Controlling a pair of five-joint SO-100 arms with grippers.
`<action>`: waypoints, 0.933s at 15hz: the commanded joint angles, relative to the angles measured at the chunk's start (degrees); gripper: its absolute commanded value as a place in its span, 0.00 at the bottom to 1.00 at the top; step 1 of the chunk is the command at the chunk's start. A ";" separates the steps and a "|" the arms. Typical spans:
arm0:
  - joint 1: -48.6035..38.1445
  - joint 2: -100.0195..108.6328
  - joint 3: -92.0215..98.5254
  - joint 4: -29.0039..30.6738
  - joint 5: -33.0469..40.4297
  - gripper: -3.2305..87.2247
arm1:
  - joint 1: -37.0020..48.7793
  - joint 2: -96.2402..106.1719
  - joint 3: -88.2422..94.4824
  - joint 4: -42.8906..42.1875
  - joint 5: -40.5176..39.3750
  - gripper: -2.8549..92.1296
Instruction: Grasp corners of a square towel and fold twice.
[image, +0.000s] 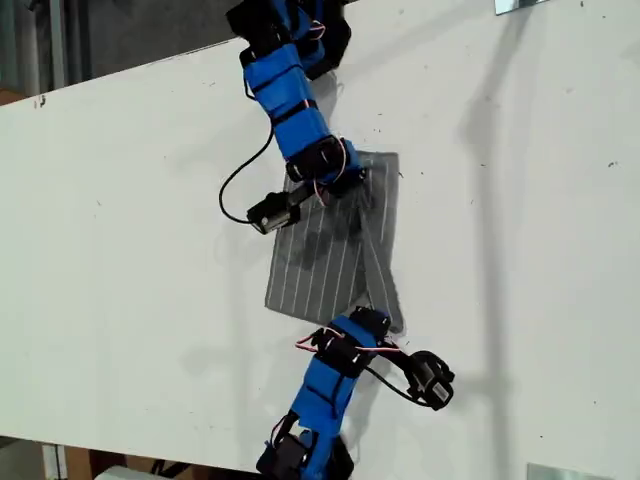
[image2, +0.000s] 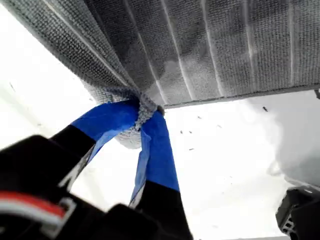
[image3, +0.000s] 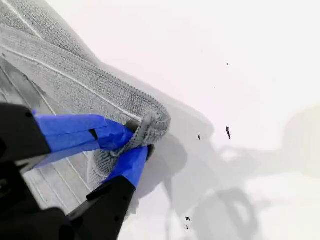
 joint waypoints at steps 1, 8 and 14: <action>-0.70 1.32 -3.43 -0.09 0.97 0.03 | -6.50 1.67 -5.19 1.23 5.36 0.03; -5.89 13.89 -5.45 4.48 9.67 0.03 | -15.29 -1.23 -20.39 9.58 15.12 0.03; 4.92 11.51 -5.54 -5.45 1.41 0.03 | -20.92 -6.33 -25.66 3.60 15.47 0.03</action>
